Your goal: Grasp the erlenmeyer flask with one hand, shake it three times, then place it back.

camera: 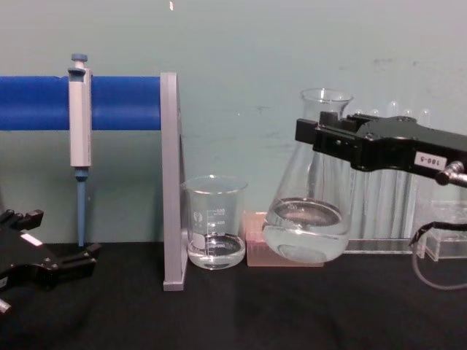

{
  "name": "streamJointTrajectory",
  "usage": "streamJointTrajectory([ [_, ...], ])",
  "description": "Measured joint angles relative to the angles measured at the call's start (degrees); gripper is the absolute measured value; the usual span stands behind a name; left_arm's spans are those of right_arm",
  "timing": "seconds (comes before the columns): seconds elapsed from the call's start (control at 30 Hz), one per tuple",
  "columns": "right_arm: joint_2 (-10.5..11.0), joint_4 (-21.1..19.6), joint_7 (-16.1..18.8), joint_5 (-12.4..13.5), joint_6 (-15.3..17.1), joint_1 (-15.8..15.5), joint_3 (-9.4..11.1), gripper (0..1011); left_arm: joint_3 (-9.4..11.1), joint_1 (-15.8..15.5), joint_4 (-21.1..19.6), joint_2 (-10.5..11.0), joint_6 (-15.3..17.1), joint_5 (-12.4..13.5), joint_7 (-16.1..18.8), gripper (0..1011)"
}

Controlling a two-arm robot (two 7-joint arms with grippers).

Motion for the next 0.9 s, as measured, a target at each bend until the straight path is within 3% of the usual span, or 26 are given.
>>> streamJointTrajectory([
  [0.5,0.64,0.85,0.12,0.61,-0.56,0.96,-1.39,450,0.00,0.00,0.00,0.00,0.00,0.00,0.00,1001],
  [0.9,1.02,5.12,3.78,2.17,-2.16,2.57,-2.85,450,0.00,0.00,0.00,0.00,0.00,0.00,0.00,1001],
])
